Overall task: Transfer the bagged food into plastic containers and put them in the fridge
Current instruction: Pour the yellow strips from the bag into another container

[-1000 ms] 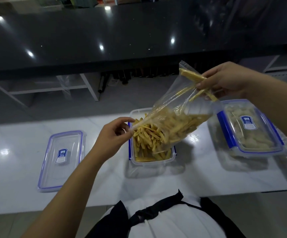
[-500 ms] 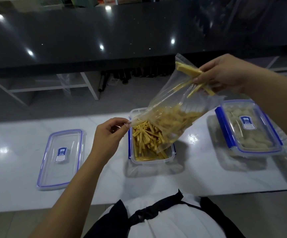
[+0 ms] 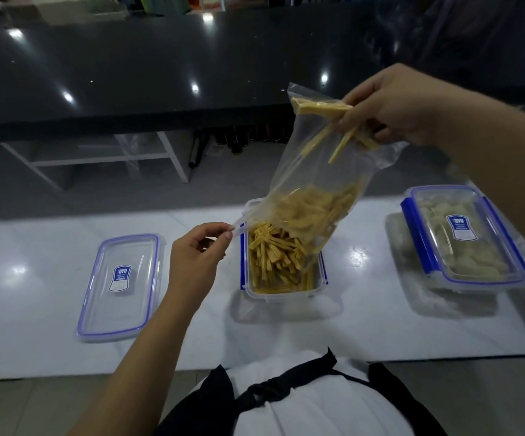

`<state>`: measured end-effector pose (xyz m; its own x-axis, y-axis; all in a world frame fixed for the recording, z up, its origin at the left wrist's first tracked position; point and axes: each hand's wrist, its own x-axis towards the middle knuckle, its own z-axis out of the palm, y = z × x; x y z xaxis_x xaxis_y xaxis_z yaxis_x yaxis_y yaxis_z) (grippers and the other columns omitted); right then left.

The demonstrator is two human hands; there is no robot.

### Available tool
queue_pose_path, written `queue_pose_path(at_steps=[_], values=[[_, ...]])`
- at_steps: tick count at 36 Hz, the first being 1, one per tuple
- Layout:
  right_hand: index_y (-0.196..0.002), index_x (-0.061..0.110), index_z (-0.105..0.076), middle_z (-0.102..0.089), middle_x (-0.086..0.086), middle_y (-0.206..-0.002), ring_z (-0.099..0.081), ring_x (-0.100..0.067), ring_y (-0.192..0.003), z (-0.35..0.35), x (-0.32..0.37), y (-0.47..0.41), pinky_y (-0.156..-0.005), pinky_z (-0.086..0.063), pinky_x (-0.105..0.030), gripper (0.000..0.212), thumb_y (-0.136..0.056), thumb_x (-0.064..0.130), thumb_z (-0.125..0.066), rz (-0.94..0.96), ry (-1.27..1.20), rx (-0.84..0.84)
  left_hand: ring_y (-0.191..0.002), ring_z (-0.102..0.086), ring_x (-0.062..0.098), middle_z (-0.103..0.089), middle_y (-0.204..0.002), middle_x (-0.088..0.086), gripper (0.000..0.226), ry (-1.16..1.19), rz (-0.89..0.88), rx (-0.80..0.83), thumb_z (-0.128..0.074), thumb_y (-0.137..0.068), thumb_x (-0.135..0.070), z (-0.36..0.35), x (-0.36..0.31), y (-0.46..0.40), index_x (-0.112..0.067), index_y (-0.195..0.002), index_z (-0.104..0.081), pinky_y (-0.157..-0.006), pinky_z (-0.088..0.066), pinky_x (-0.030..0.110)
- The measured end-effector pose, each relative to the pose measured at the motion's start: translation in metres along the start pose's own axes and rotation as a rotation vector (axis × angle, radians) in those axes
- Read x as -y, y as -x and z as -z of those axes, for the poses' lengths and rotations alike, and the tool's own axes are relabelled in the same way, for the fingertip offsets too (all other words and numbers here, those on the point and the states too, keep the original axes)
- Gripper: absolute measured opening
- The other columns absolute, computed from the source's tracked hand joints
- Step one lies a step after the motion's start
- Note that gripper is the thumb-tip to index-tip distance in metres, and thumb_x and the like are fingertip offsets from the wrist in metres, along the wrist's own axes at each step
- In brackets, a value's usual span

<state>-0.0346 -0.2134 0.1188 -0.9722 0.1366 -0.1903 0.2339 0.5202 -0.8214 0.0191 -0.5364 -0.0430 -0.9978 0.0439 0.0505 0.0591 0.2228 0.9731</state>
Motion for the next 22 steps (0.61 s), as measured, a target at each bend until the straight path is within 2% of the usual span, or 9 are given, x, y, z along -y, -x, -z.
queue_pose_path(at_steps=[4,5,6,7,9,12,15,18,22], values=[[-0.082,0.02,-0.08,-0.072,-0.008,-0.082,-0.063,-0.02,-0.075,-0.012,-0.001,0.002,-0.075,-0.058,-0.038,0.012,-0.078,0.009,-0.081,-0.024,0.061,0.017,-0.063,-0.06,0.003,-0.074,-0.081,-0.013,0.021,0.034,0.003,-0.048,-0.071,-0.091,-0.011,0.0,-0.001,0.002,-0.032,-0.09,-0.076,-0.058,-0.048,0.011],[-0.083,0.019,-0.08,-0.072,-0.011,-0.084,-0.062,-0.022,-0.077,-0.012,0.0,0.002,-0.077,-0.059,-0.04,0.012,-0.078,0.008,-0.08,-0.022,0.051,-0.001,-0.064,-0.06,0.003,-0.074,-0.082,-0.013,0.019,0.036,-0.003,-0.056,-0.071,-0.091,-0.011,0.0,-0.001,0.002,-0.03,-0.091,-0.076,-0.058,-0.048,0.011],[-0.082,0.018,-0.08,-0.072,-0.011,-0.082,-0.062,-0.021,-0.075,-0.009,0.002,0.001,-0.073,-0.06,-0.038,0.012,-0.078,0.007,-0.08,-0.009,0.022,-0.018,-0.064,-0.06,0.003,-0.074,-0.083,-0.011,0.018,0.037,-0.011,-0.061,-0.071,-0.091,-0.012,0.001,-0.001,0.003,-0.028,-0.093,-0.077,-0.058,-0.048,0.011],[-0.081,0.018,-0.081,-0.073,-0.011,-0.079,-0.062,-0.02,-0.071,-0.006,0.004,0.001,-0.062,-0.061,-0.032,0.012,-0.078,0.007,-0.08,0.009,-0.011,-0.024,-0.064,-0.06,0.004,-0.074,-0.084,-0.01,0.016,0.039,-0.019,-0.068,-0.071,-0.092,-0.012,0.001,-0.001,0.004,-0.026,-0.095,-0.077,-0.058,-0.048,0.011],[-0.081,0.016,-0.081,-0.073,-0.016,-0.079,-0.061,-0.017,-0.061,-0.004,0.007,0.0,-0.047,-0.053,-0.023,0.011,-0.077,0.005,-0.08,0.039,-0.038,-0.01,-0.063,-0.06,0.005,-0.074,-0.085,-0.009,0.014,0.047,-0.027,-0.088,-0.071,-0.092,-0.012,0.002,-0.001,0.005,-0.024,-0.096,-0.078,-0.058,-0.047,0.011],[-0.083,0.012,-0.08,-0.07,-0.016,-0.079,-0.06,-0.016,-0.059,-0.012,0.007,0.001,-0.049,-0.057,-0.025,0.01,-0.079,0.004,-0.079,0.039,0.008,0.001,-0.065,-0.061,0.005,-0.074,-0.086,-0.012,0.015,0.05,-0.043,-0.124,-0.071,-0.092,-0.013,0.002,-0.003,0.007,-0.025,-0.097,-0.078,-0.058,-0.046,0.01],[-0.082,0.013,-0.081,-0.07,-0.007,-0.066,-0.06,-0.011,-0.048,-0.01,0.01,0.0,-0.041,-0.047,-0.019,0.01,-0.078,0.004,-0.079,0.043,-0.034,-0.015,-0.067,-0.062,0.007,-0.074,-0.088,-0.01,0.02,0.055,-0.094,-0.152,-0.07,-0.092,-0.013,0.002,-0.005,0.008,-0.032,-0.097,-0.077,-0.06,-0.048,0.011],[-0.08,0.013,-0.081,-0.072,-0.007,-0.067,-0.061,-0.01,-0.047,-0.008,0.014,-0.003,-0.041,-0.047,-0.019,0.011,-0.076,0.003,-0.079,0.071,-0.106,-0.013,-0.066,-0.062,0.012,-0.074,-0.09,-0.003,0.026,0.054,-0.143,-0.192,-0.07,-0.093,-0.014,0.003,-0.007,0.007,-0.039,-0.095,-0.075,-0.061,-0.05,0.013],[-0.083,0.016,-0.081,-0.066,-0.003,-0.065,-0.048,-0.005,-0.042,-0.021,0.009,0.0,-0.038,-0.039,-0.018,0.012,-0.081,0.005,-0.077,0.026,0.016,0.004,-0.065,-0.061,0.012,-0.073,-0.091,0.001,0.027,0.056,-0.156,-0.219,-0.07,-0.093,-0.013,0.004,-0.01,0.006,-0.04,-0.094,-0.075,-0.061,-0.049,0.014]])
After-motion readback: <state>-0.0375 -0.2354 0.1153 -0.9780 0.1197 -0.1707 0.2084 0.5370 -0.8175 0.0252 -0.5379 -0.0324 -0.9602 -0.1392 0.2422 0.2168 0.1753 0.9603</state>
